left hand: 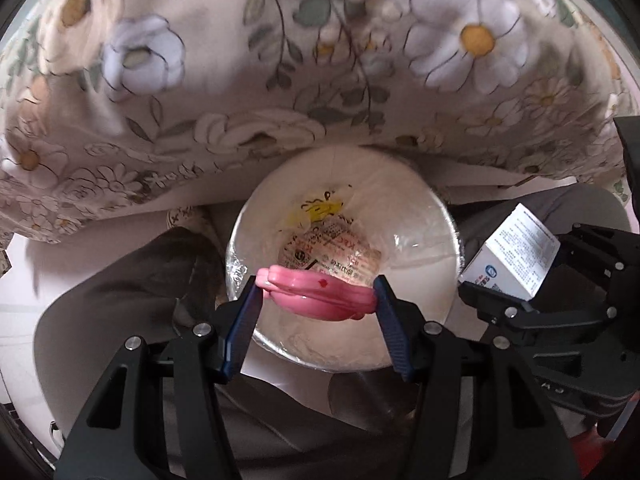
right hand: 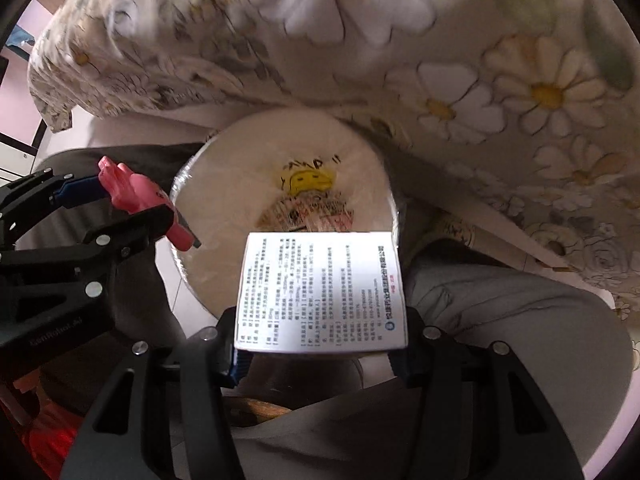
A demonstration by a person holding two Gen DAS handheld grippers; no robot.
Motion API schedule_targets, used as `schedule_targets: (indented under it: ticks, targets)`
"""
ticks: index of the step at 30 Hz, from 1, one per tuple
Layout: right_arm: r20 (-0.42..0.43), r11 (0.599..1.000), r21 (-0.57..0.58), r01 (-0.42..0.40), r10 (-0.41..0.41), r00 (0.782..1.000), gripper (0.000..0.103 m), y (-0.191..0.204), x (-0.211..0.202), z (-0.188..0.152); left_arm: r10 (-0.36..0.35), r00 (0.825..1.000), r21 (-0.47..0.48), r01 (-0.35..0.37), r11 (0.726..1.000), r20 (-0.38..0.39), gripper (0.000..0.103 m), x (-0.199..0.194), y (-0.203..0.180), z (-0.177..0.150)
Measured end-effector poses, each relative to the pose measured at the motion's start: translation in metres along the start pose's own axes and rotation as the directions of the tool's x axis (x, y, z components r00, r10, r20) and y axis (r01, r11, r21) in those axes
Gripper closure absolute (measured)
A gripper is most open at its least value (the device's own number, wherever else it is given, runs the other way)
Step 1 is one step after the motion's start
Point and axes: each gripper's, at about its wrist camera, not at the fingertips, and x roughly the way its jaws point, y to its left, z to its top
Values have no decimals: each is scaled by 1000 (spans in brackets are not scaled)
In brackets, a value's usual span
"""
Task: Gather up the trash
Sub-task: 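Open left tool to drop the pig toy while right tool drops the box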
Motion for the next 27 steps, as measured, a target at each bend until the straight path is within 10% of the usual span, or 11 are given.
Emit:
schedule_targets:
  ticks: [27]
  targets:
    - [-214,999,-30,21,-27,976,47,13,112,27,5,986,-98,-21,995,-164,46,103,8,9]
